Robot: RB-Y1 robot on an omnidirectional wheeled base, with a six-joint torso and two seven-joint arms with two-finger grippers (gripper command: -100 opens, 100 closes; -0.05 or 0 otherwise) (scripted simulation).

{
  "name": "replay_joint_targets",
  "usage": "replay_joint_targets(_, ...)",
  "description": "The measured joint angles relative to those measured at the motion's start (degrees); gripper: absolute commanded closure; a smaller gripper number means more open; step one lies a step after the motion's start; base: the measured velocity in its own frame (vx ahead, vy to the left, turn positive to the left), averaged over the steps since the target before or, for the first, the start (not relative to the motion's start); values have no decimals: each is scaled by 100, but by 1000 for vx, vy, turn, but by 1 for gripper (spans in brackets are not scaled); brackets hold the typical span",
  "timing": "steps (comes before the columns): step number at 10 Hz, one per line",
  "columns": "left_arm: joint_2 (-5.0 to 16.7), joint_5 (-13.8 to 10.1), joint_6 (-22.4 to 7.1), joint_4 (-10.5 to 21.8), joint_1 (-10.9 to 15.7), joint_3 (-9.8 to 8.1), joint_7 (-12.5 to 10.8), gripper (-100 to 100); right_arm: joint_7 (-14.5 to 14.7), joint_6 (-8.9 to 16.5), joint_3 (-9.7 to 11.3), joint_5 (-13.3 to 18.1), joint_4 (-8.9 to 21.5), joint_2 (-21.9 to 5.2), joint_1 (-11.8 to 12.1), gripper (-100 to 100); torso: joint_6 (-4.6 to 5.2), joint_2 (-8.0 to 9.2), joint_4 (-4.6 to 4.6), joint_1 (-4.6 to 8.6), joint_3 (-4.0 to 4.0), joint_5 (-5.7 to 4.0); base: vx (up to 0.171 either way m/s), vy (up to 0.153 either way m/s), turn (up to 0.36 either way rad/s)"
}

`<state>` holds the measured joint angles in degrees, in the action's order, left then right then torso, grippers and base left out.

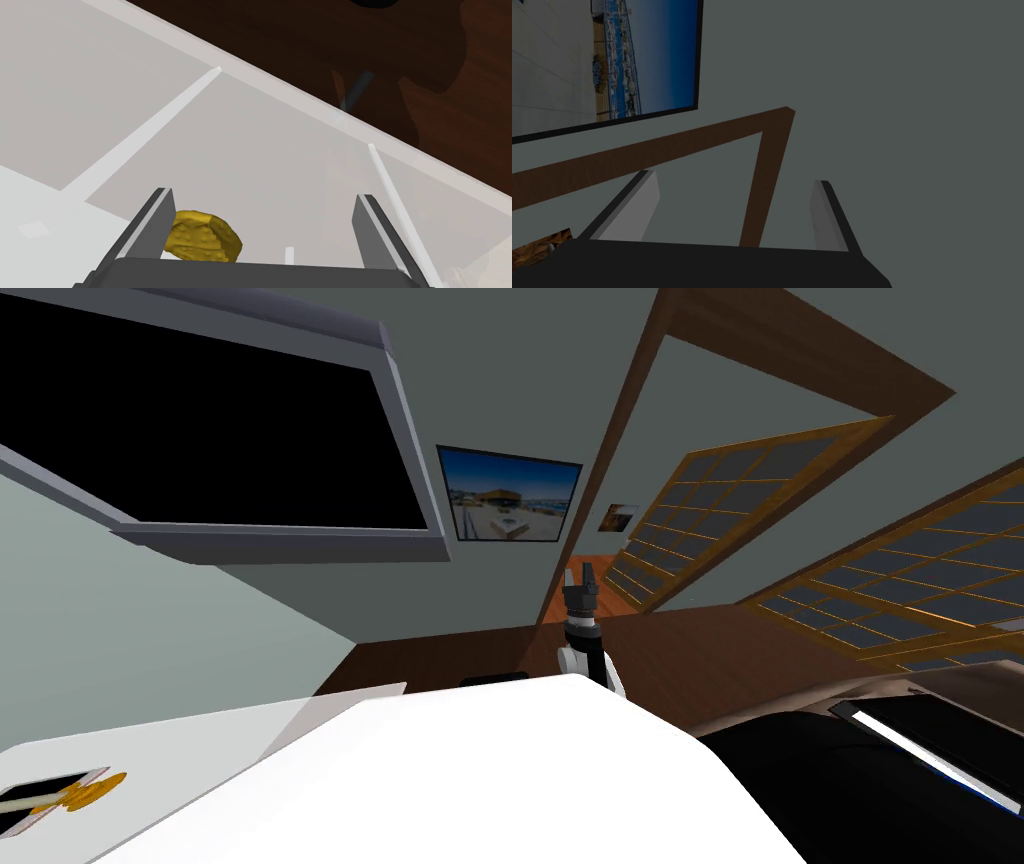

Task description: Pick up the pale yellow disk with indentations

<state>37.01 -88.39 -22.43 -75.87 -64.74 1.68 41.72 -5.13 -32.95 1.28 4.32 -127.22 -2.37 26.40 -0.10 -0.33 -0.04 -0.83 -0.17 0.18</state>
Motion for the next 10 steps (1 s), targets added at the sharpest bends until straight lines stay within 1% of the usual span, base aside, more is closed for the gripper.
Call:
replay_joint_targets(2, -21, -239, -166, 134, 93, 22, 62, -100, 0, 0, 0, 0, 0, 0, 0, 0, 0, 6, 1, -2, 3, 1, -12, 172, -121)
replay_joint_targets(3, -33, -309, -216, 182, 130, 34, 72, -100, 0, 0, 0, 0, 0, 0, 0, 0, -2, 13, 3, -6, 7, 2, -12, 80, -21)
replay_joint_targets(4, -33, -316, -225, 187, 133, 34, 74, 0, 0, 0, 0, 0, 0, 1, 0, 0, -4, 11, 3, 26, 7, -3, -2, 16, -3)
replay_joint_targets(5, -32, -315, -224, 187, 133, 34, 74, -100, 0, 0, 1, 0, 0, 1, 0, 0, -4, 8, 2, 51, 5, -10, -18, 15, 1)
replay_joint_targets(6, -84, -196, -202, 231, 219, 56, 10, -100, 0, 0, 1, 0, 0, 2, 0, 0, -4, 11, 3, 57, 7, -11, -34, 15, 0)
replay_joint_targets(7, -160, -124, -200, 359, 353, 54, 0, -100, 0, 0, 1, 0, 0, 2, 0, 0, -4, 16, 4, 59, 9, -12, -36, 12, -1)
replay_joint_targets(9, -287, 69, -156, 454, 491, 79, -76, -100, 0, 0, 1, 0, 0, 2, 0, 0, -5, 19, 4, 61, 11, -12, -23, 9, 0)
replay_joint_targets(10, -295, 77, -153, 465, 501, 80, -75, 100, 0, 0, 1, 0, 0, 2, 0, 0, -5, 13, 3, 63, 8, -13, 0, 3, -14)
